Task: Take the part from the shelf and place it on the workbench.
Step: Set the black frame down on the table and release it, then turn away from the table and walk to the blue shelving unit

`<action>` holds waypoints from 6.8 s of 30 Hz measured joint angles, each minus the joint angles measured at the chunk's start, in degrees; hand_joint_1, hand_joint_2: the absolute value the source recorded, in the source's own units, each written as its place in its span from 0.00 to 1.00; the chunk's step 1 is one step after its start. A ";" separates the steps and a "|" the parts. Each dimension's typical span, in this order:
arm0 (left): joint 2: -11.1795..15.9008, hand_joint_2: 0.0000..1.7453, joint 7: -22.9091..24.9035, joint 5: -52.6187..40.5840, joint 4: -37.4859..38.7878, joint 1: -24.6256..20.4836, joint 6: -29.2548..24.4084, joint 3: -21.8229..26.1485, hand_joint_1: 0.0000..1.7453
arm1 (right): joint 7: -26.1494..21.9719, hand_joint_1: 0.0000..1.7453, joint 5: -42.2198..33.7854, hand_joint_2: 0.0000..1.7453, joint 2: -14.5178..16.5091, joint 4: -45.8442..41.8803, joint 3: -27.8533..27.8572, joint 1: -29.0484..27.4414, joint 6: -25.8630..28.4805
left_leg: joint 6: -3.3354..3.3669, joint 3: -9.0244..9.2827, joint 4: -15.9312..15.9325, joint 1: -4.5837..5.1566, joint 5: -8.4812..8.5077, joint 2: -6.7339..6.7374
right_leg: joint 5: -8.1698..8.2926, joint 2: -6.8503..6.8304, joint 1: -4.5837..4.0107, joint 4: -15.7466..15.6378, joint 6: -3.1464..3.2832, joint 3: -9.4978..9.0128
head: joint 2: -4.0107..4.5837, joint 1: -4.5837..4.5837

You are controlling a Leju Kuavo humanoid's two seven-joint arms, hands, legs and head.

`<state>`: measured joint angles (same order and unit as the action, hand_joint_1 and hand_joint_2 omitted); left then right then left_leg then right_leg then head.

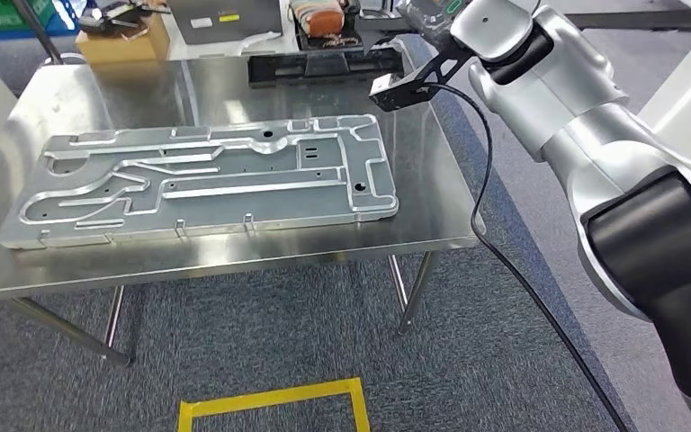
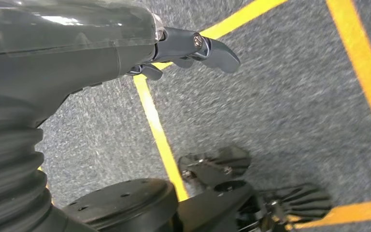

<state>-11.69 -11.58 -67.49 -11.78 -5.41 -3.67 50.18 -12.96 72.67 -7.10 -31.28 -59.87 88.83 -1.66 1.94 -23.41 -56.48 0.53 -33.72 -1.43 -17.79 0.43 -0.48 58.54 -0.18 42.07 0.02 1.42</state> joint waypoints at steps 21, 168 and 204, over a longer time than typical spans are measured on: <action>0.39 1.00 1.22 -4.81 -0.11 -4.54 0.93 -1.93 0.00 | 9.10 1.00 0.53 1.00 14.47 10.58 0.46 -18.57 17.44 | 0.07 -19.23 -2.99 -0.55 15.77 1.34 | -22.76 0.11 1.77 7.75 -1.90 -15.78 | 0.00 -0.02; -1.59 0.00 3.90 -1.51 -1.18 -7.11 -1.68 -6.45 0.00 | 12.25 0.00 3.81 0.00 13.20 -20.15 3.80 -23.85 3.84 | -3.19 -6.53 -3.30 -1.10 4.31 1.07 | -1.54 -1.30 -0.52 0.31 1.11 -1.54 | 0.00 0.23; -1.38 0.00 2.12 5.75 -1.22 -5.11 -2.60 -5.70 0.00 | 12.81 0.00 -14.22 0.00 12.49 5.68 42.14 -63.28 27.90 | 0.15 -6.45 -0.58 -1.31 6.02 1.66 | -8.79 -0.61 0.63 5.58 -1.74 0.47 | 0.00 0.24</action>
<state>-13.08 -9.46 -61.74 -13.00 -10.51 -6.27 44.48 -0.15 58.46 5.39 -25.60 -17.72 25.55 26.24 2.09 -29.86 -57.06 -0.78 -27.70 0.23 -26.58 -0.18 0.15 64.12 -1.92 42.55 0.02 1.66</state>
